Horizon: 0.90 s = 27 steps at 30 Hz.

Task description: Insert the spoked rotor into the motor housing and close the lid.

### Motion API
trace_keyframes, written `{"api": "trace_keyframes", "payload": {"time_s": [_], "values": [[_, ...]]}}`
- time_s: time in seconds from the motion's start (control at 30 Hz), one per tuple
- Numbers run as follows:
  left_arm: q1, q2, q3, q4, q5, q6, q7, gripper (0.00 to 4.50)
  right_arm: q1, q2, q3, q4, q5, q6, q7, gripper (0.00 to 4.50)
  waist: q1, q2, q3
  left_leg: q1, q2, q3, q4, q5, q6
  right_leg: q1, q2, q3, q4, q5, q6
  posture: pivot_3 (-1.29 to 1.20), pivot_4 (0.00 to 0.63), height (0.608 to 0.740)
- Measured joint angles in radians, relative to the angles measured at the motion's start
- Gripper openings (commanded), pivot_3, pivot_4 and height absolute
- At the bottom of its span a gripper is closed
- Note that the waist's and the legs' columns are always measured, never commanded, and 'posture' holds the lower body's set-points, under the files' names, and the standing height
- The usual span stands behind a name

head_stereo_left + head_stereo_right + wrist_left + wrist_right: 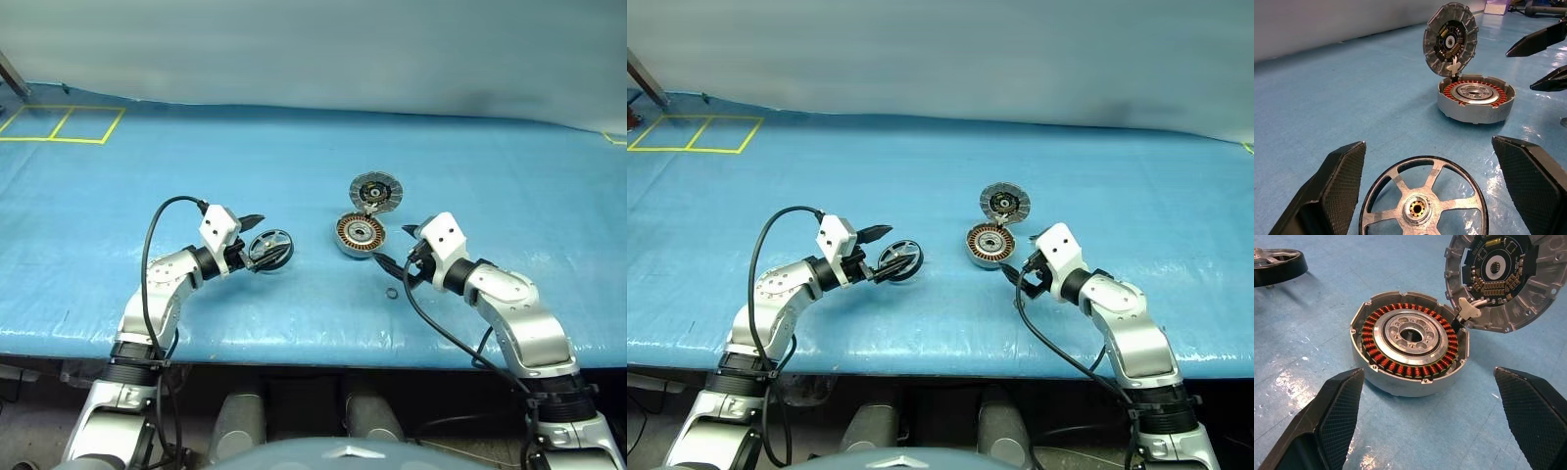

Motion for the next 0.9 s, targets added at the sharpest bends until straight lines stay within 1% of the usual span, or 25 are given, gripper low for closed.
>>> {"api": "trace_keyframes", "payload": {"time_s": [0.2,0.4,0.7,0.8,0.9], "values": [[0.000,0.000,0.000,0.000,0.000,0.002,-0.007,4.50,-0.003,0.000,0.000,0.000,0.000,0.000,0.010,4.46,0.000,-0.001,0.000,-0.002,-0.001,0.000,0.001,0.000,0.000,0.000,0.000,0.000,-0.001,0.000,0.000,0.00,0.150,0.740],[0.000,0.001,0.000,0.000,0.000,0.002,-0.010,4.50,-0.010,-0.001,0.002,0.006,-0.005,0.000,0.015,4.46,0.011,-0.001,0.000,-0.004,-0.001,0.000,0.001,0.000,0.001,-0.002,-0.001,0.000,0.000,0.000,0.000,0.00,0.150,0.740],[0.000,0.000,-0.001,0.000,0.001,0.002,-0.010,4.50,-0.010,-0.002,0.003,0.006,-0.005,0.002,0.017,4.46,0.011,0.000,0.000,-0.003,-0.001,0.000,0.001,0.000,0.000,-0.002,-0.001,0.000,0.001,0.000,0.000,0.00,0.150,0.740],[0.000,0.000,-0.002,0.000,0.001,0.002,-0.012,4.50,-0.016,-0.032,0.018,0.005,-0.010,0.022,0.036,4.46,0.010,0.000,0.000,-0.003,-0.001,0.000,0.002,0.000,0.000,-0.002,-0.001,0.000,0.001,0.000,0.000,0.00,0.150,0.740],[0.000,0.001,-0.004,0.000,0.001,0.003,-0.014,4.50,-0.040,-0.095,0.046,0.003,-0.009,0.058,0.088,4.46,0.010,0.001,0.000,-0.003,-0.001,0.000,0.002,0.000,0.000,-0.002,-0.001,0.000,0.001,0.000,0.000,0.00,0.150,0.740]]}}
